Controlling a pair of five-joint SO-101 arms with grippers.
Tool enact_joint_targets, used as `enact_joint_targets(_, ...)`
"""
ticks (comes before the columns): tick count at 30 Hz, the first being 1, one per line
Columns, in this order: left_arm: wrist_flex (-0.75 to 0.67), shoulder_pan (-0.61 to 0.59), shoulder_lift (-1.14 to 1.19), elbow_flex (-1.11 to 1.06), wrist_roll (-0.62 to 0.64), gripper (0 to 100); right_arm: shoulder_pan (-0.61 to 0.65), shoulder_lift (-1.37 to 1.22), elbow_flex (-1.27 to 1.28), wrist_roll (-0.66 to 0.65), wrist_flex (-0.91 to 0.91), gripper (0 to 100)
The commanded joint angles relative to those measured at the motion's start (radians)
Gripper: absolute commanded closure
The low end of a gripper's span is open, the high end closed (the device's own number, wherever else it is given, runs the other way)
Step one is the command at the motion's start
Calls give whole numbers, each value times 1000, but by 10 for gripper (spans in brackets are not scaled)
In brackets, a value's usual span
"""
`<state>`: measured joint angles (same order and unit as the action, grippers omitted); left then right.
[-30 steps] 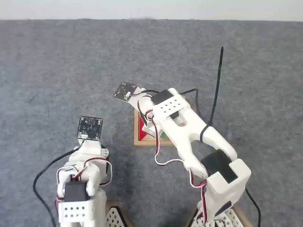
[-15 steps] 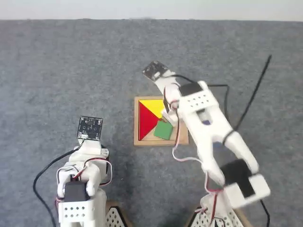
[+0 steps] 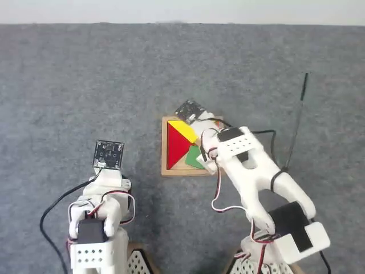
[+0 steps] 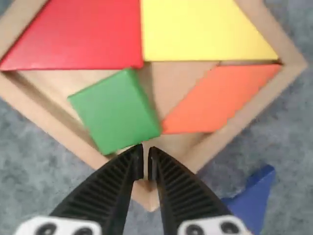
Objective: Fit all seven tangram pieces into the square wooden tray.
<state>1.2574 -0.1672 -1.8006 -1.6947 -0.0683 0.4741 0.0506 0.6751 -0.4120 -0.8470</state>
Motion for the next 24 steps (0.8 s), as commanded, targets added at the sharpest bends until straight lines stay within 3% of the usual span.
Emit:
enact_joint_targets(1, 3, 5, -17, 10, -2, 979, 30, -2, -11, 32, 18, 975)
enact_joint_targets(17, 3, 5, -17, 10, -2, 979, 120, -18, -87, 68, 4, 975)
enact_joint_targets(24, 3, 5, -17, 10, -2, 979, 47, 148, -80, 72, -45, 975)
